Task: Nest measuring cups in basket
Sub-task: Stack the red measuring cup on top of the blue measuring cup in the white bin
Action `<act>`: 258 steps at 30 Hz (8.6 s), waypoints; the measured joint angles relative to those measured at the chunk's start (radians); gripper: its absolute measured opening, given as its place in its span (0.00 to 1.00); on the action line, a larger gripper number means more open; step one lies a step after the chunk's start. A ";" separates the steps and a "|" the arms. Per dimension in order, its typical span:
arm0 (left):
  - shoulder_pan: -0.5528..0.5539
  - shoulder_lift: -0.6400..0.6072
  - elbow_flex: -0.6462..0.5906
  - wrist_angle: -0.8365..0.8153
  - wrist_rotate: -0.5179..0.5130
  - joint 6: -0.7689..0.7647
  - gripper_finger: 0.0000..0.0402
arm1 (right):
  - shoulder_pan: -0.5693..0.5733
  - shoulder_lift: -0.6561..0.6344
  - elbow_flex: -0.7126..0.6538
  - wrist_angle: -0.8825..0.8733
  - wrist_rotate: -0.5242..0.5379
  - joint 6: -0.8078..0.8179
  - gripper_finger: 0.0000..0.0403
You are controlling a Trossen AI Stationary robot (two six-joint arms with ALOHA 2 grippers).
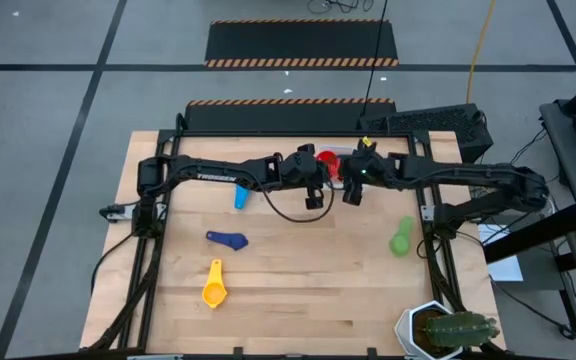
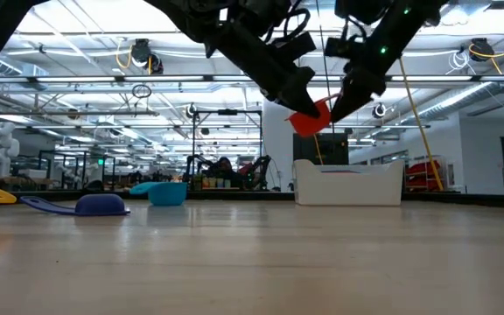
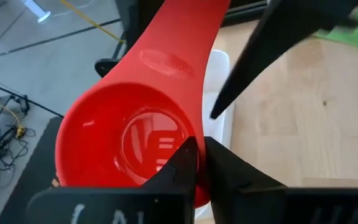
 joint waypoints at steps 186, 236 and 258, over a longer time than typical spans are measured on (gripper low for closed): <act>-0.051 -0.039 -0.126 0.040 -0.157 0.703 0.04 | 0.167 0.081 0.039 0.049 0.126 -0.505 0.36; 0.069 -0.192 -0.124 -0.311 -0.228 0.125 0.40 | -0.076 0.100 -0.022 0.020 -0.093 -0.554 0.04; 0.124 -0.179 -0.126 -0.395 -0.123 0.080 0.40 | -0.309 0.100 -0.142 0.165 -0.374 -0.863 0.05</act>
